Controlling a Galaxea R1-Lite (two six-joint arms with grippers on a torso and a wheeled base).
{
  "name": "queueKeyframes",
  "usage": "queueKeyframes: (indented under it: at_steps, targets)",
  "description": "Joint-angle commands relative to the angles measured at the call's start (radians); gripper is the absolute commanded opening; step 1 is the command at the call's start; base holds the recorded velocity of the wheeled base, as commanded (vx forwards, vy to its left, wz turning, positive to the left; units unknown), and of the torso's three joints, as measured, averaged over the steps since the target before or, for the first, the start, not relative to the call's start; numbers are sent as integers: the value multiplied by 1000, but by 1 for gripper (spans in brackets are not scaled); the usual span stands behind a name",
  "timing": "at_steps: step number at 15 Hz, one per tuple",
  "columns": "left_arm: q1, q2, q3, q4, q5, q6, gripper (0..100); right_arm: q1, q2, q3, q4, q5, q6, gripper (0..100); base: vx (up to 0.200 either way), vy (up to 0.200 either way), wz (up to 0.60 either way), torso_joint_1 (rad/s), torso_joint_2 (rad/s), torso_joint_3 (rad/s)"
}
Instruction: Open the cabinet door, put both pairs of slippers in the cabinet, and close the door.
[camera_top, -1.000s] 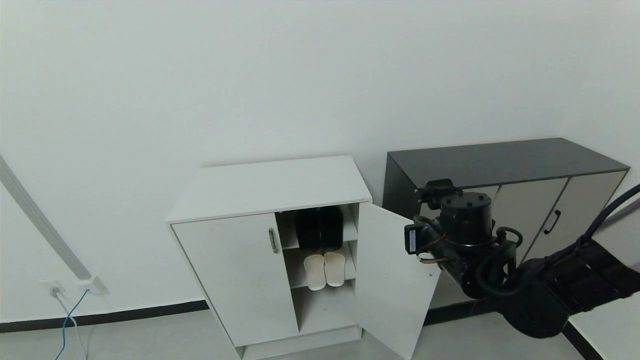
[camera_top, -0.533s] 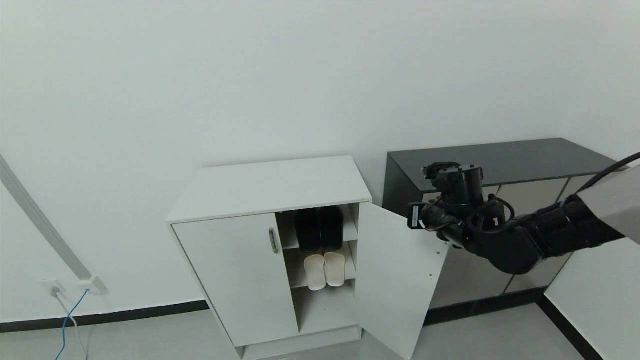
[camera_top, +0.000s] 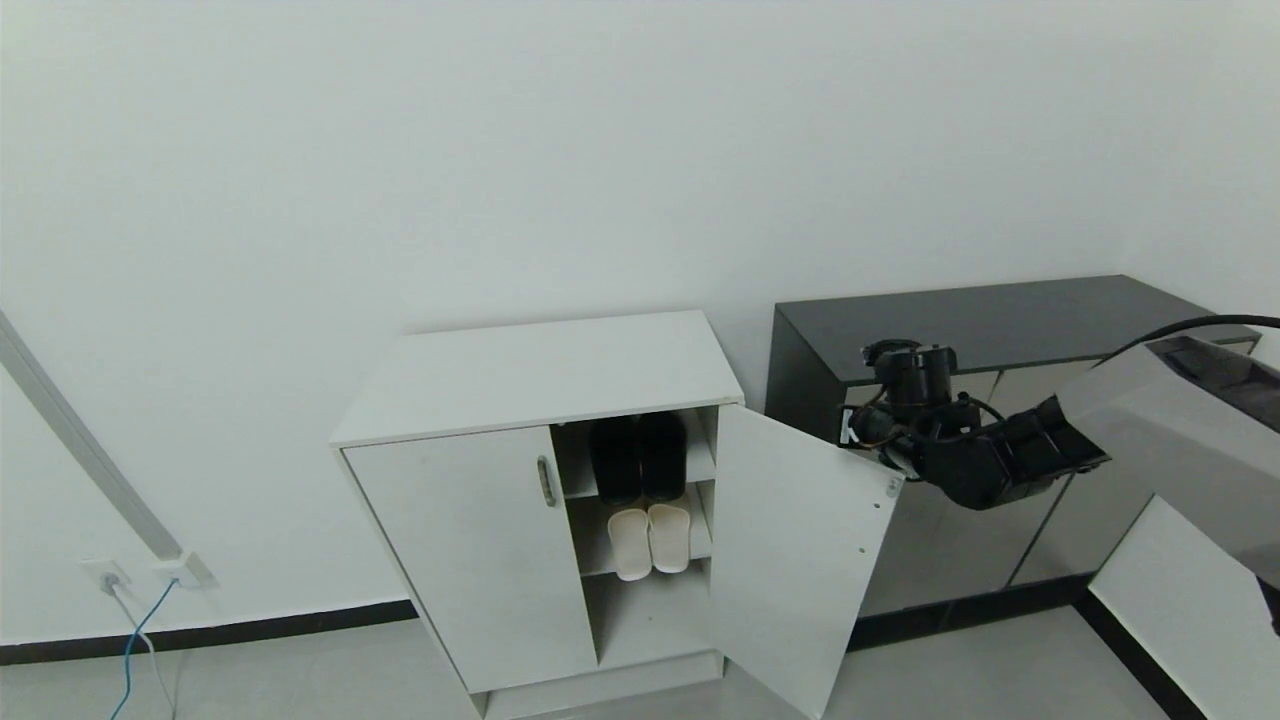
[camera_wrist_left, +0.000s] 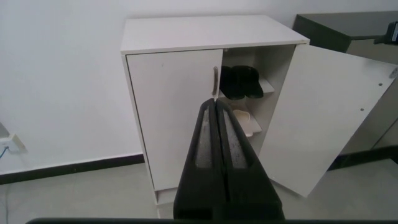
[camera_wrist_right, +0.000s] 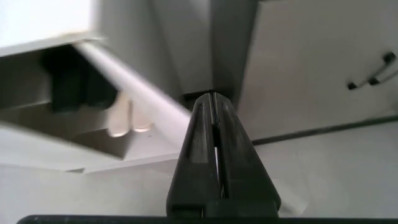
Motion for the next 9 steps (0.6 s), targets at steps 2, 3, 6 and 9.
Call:
queueKeyframes:
  at_steps: [2, 3, 6, 9]
  targets:
    - [0, 0, 0, 0, 0, -1, 0, -14, 64, -18, 0, -1, -2, 0, 0, 0, 0, 0, 0, 0]
    - [0, 0, 0, 0, 0, -1, 0, -14, 65, -18, 0, -1, -2, 0, 0, 0, 0, 0, 0, 0]
    - [0, 0, 0, 1, 0, -1, 0, -13, 64, -12, 0, -2, -3, 0, 0, 0, 0, 0, 0, 0]
    - [0, 0, 0, 0, 0, -1, 0, 0, 53, 31, -5, -2, -3, 0, 0, 0, 0, 0, 0, 0]
